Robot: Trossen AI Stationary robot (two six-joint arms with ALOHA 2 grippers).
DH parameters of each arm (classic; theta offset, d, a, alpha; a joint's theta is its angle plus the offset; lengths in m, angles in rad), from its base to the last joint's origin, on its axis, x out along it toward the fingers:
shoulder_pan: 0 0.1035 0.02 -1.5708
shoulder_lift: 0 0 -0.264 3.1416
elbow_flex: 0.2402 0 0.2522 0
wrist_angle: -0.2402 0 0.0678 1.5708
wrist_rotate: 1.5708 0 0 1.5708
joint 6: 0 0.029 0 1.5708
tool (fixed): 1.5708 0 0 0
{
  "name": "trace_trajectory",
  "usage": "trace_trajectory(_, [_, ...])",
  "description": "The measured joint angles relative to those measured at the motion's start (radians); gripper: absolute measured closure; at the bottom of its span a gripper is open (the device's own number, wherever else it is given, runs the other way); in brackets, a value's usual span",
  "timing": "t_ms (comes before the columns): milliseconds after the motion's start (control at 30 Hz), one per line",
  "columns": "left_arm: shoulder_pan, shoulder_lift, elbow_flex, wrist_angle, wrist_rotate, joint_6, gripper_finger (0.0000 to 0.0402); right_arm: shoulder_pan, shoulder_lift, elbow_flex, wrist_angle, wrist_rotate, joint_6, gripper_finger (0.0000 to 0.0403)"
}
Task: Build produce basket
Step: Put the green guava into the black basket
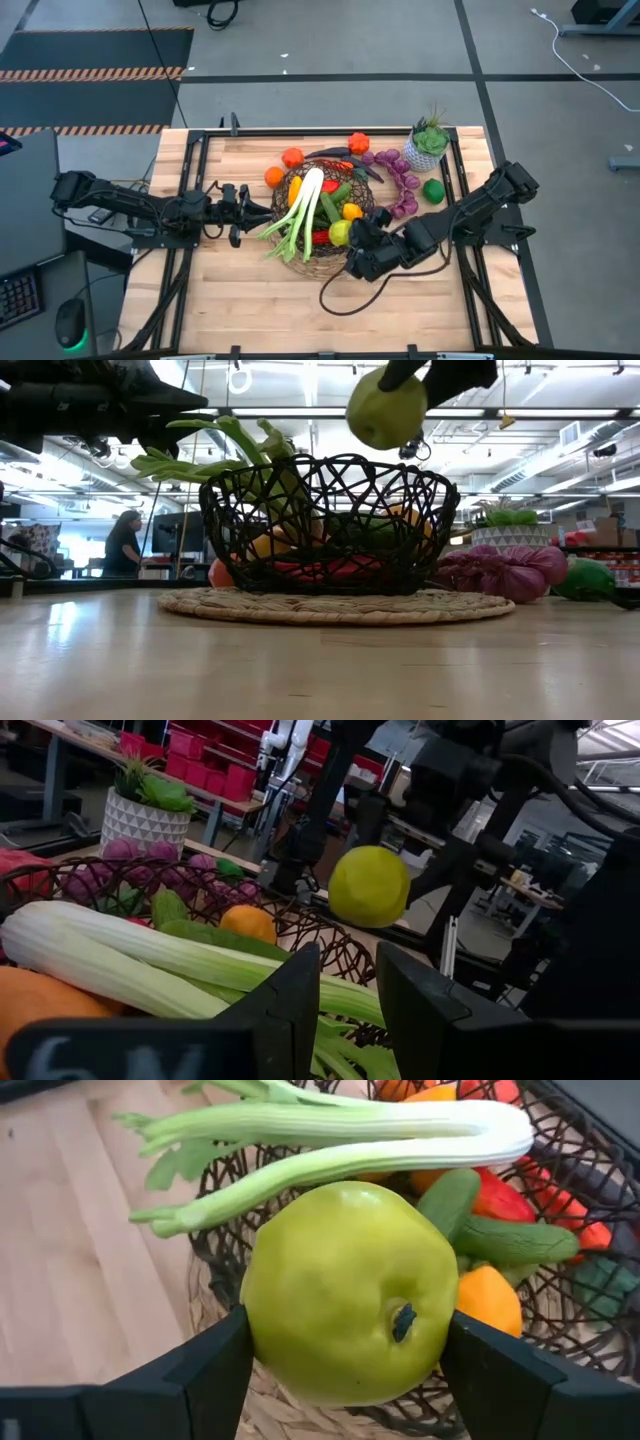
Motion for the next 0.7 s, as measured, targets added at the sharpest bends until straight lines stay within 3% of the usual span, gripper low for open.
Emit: trace_trajectory(700, [0.002,0.000,0.000,-0.011,-0.008,0.026,0.0294,-0.052,0.007,0.000,0.107,0.008,-0.108,0.0092])
